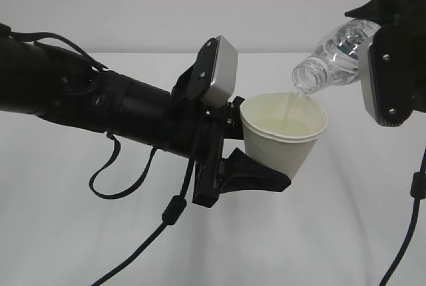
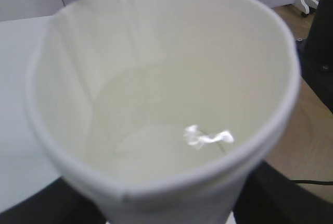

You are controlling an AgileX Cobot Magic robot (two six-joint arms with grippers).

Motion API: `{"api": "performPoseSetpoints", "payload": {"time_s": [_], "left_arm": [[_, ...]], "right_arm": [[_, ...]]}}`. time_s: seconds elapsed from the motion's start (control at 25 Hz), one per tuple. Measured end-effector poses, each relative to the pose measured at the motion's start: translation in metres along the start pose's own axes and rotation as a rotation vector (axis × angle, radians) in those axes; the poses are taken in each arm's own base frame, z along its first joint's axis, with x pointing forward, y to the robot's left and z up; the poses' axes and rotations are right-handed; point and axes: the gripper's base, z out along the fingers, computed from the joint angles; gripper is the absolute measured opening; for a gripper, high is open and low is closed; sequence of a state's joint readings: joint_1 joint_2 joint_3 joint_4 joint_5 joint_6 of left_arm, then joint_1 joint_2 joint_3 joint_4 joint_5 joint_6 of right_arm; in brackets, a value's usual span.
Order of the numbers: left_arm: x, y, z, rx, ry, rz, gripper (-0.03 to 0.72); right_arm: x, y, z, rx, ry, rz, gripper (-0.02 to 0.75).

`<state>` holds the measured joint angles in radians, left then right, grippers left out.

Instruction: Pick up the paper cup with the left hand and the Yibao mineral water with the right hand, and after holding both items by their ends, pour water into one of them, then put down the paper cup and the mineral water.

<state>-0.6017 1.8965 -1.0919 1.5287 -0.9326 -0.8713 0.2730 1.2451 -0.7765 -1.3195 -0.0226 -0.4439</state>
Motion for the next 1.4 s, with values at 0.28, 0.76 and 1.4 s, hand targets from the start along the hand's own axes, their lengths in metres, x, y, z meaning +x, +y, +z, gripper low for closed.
{"api": "performPoseSetpoints", "payload": {"time_s": [0.28,0.76,1.4], "left_arm": [[0.000,0.000,0.000,0.000,0.000,0.000,0.445],[0.000,0.000,0.000,0.000,0.000,0.000,0.445],[0.000,0.000,0.000,0.000,0.000,0.000,0.445]], "right_arm": [[0.002,-0.009,-0.001,0.025,0.005,-0.001,0.479],[0.002,-0.010,-0.001,0.029,0.007,-0.001,0.479],[0.002,-0.010,-0.001,0.027,0.010,-0.001,0.479]]}}
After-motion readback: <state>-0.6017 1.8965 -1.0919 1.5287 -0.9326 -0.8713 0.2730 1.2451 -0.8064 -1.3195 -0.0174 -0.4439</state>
